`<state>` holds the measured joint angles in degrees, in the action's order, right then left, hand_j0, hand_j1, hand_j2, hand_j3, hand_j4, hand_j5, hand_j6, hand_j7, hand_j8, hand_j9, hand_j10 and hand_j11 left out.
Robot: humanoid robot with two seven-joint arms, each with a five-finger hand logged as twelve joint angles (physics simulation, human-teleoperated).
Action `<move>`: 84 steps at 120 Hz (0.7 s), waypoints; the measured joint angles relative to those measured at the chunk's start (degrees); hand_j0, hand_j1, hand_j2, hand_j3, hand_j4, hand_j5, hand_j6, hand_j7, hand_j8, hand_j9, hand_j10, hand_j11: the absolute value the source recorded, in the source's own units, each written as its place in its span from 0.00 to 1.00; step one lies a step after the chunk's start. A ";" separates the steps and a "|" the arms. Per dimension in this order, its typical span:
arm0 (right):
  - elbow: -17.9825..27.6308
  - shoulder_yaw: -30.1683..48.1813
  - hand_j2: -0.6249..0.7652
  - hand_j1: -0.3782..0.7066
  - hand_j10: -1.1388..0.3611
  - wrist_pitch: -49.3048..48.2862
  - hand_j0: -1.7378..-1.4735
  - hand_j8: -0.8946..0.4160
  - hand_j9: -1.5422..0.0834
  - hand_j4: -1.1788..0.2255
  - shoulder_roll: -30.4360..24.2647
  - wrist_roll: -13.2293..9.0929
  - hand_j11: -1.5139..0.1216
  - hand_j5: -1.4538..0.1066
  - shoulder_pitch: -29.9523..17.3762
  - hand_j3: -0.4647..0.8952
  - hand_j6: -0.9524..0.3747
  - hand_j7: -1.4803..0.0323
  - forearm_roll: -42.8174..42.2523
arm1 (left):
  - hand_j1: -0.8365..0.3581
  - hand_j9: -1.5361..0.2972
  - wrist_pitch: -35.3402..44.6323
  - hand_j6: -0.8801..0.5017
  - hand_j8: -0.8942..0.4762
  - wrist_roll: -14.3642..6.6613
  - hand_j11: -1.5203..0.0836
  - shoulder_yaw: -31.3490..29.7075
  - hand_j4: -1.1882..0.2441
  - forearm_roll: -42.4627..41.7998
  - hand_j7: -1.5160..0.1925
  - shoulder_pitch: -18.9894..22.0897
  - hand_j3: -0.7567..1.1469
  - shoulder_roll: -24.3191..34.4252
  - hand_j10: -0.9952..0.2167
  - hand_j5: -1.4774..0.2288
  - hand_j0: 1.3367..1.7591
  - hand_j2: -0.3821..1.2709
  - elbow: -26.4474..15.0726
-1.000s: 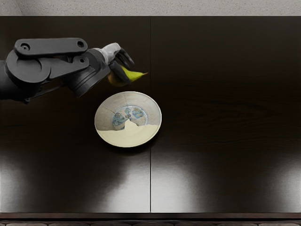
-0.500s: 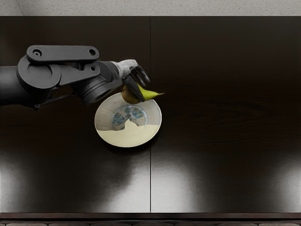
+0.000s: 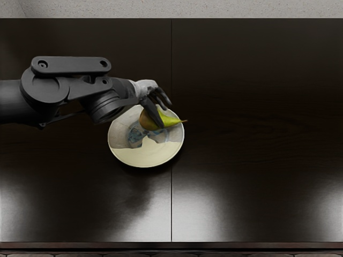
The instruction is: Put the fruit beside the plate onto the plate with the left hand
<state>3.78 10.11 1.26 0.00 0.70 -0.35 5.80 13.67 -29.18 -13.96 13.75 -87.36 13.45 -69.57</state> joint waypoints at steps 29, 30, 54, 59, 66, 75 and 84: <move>0.00 0.00 0.45 0.03 0.76 0.01 0.30 0.68 0.95 0.84 0.00 0.00 0.93 0.93 0.00 0.34 0.72 0.98 0.00 | 0.86 0.73 -0.02 0.53 0.56 0.15 0.83 0.04 0.73 -0.08 0.78 -1.03 0.40 0.35 0.72 0.75 0.76 0.27 0.30; 0.00 0.00 0.45 0.03 0.76 0.01 0.30 0.68 0.95 0.84 0.00 0.00 0.93 0.93 0.00 0.34 0.72 0.98 0.00 | 0.87 0.74 -0.02 0.54 0.56 0.15 0.83 0.05 0.73 -0.08 0.78 -1.12 0.40 0.39 0.72 0.76 0.76 0.27 0.30; 0.00 0.00 0.45 0.03 0.76 -0.02 0.30 0.68 0.95 0.84 0.00 0.00 0.93 0.93 0.00 0.34 0.72 0.98 0.00 | 0.95 0.80 -0.09 0.60 0.62 0.15 0.91 0.81 0.79 -1.58 0.85 -0.82 0.40 8.66 0.78 0.83 0.76 0.25 0.82; 0.00 0.00 0.45 0.03 0.76 -0.01 0.30 0.68 0.95 0.84 0.00 0.00 0.93 0.93 0.00 0.34 0.72 0.98 0.00 | 0.95 0.81 -0.10 0.61 0.62 -0.01 0.91 1.00 0.80 -3.31 0.85 -0.54 0.40 10.70 0.79 0.83 0.76 0.24 0.94; 0.02 0.00 0.45 0.03 0.76 0.01 0.30 0.68 0.95 0.84 0.00 0.00 0.93 0.93 0.00 0.34 0.72 0.98 0.00 | 0.96 0.81 -0.11 0.61 0.63 -0.74 0.92 1.19 0.81 -4.82 0.86 -0.30 0.40 12.91 0.80 0.84 0.76 0.24 1.04; 0.01 0.00 0.45 0.03 0.76 0.02 0.30 0.68 0.95 0.84 0.00 0.00 0.93 0.93 0.00 0.34 0.72 0.98 0.00 | 0.97 0.82 -0.12 0.62 0.64 -1.63 0.93 1.34 0.81 -5.84 0.87 -0.11 0.40 14.29 0.80 0.85 0.76 0.24 1.07; 0.00 0.00 0.45 0.03 0.76 0.02 0.30 0.68 0.95 0.84 0.00 0.00 0.93 0.93 0.00 0.34 0.72 0.98 0.00 | 0.98 0.83 -0.12 0.63 0.64 -2.01 0.94 1.41 0.82 -6.34 0.88 -0.09 0.40 17.17 0.81 0.85 0.76 0.24 1.09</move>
<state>3.78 10.11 1.27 0.00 0.70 -0.35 5.80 13.54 -31.19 -12.55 7.41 -87.45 30.61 -68.48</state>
